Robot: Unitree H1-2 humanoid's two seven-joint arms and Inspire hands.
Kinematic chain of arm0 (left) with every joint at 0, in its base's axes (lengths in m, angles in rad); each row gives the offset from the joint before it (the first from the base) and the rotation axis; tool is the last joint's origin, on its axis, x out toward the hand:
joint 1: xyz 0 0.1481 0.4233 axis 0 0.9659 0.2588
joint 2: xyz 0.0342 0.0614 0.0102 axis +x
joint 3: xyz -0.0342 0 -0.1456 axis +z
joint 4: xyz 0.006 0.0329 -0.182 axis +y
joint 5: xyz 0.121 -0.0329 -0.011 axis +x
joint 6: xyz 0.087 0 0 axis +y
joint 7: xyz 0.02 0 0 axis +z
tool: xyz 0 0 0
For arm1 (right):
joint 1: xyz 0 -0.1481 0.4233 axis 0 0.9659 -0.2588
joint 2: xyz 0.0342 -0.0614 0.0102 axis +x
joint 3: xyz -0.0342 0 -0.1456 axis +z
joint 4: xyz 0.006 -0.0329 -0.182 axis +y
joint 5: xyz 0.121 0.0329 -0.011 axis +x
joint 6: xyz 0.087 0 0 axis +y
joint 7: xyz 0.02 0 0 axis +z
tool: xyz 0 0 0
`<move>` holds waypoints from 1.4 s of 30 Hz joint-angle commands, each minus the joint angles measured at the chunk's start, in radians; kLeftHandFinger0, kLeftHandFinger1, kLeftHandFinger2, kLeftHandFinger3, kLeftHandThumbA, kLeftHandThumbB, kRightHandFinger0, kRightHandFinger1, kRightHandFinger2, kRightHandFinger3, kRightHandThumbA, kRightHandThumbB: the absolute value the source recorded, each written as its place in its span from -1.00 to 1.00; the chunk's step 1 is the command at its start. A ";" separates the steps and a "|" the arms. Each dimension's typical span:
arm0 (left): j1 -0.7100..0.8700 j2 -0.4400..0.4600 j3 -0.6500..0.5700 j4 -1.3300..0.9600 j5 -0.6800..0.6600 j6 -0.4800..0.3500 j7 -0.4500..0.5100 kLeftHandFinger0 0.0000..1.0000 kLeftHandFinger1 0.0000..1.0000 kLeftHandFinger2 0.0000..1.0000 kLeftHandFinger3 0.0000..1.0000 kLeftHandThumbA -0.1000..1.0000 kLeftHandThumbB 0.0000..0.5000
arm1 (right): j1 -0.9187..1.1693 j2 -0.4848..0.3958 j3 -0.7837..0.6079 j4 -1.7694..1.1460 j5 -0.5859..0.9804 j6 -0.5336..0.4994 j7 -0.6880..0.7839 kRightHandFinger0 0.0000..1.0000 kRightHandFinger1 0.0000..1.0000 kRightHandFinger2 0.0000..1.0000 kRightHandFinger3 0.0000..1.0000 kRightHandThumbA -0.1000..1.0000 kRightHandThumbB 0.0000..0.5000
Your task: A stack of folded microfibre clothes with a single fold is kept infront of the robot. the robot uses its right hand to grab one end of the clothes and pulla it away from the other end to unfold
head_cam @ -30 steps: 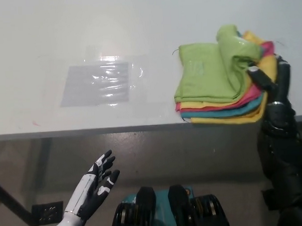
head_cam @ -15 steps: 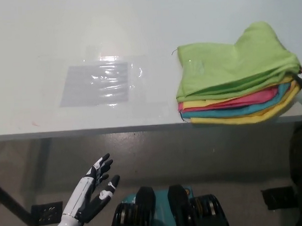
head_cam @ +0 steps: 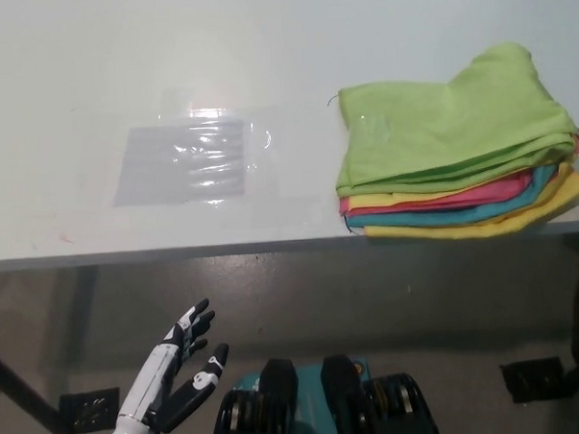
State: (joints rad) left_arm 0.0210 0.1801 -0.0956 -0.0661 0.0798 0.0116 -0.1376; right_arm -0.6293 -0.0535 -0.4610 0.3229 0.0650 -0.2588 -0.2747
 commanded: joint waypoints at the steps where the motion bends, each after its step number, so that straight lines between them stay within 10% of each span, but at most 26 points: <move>1: 0.008 0.028 0.006 -0.030 0.005 -0.041 -0.012 1.00 1.00 1.00 1.00 0.23 -0.37 | -0.045 0.055 0.108 -0.660 -0.275 0.013 -0.025 1.00 1.00 1.00 1.00 1.00 -0.24; 6: 0.011 0.031 0.003 -0.035 0.007 -0.033 -0.016 1.00 1.00 1.00 1.00 0.21 -0.37 | 0.002 0.088 0.181 -0.943 -0.303 0.028 0.089 1.00 1.00 1.00 1.00 1.00 -0.23; 11: 0.019 0.034 -0.005 -0.035 0.008 -0.035 -0.024 1.00 1.00 1.00 1.00 0.21 -0.36 | 0.150 0.109 0.293 -1.033 -0.323 0.001 0.197 1.00 1.00 1.00 1.00 1.00 -0.66; 19: 0.066 0.012 0.021 -0.061 -0.029 -0.058 -0.003 1.00 1.00 1.00 1.00 0.73 -0.40 | 0.543 0.144 0.534 -0.948 -0.356 -0.161 0.253 1.00 1.00 1.00 1.00 1.00 -0.88; 24: 0.054 0.006 0.057 -0.041 -0.081 -0.101 0.001 1.00 1.00 1.00 1.00 0.81 -0.38 | 0.680 0.128 0.594 -0.808 -0.374 -0.211 0.187 1.00 1.00 1.00 1.00 0.99 -0.68; 42: 0.028 -0.038 0.137 -0.030 -0.157 -0.067 0.003 1.00 1.00 1.00 1.00 0.82 -0.34 | 0.693 -0.015 0.529 -0.499 -0.097 0.108 0.253 1.00 1.00 1.00 1.00 0.76 -0.82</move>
State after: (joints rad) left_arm 0.0572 0.1451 0.0291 -0.0836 -0.0475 -0.0178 -0.1373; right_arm 0.0756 -0.0445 0.0819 -0.1907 -0.0831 -0.2371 -0.0687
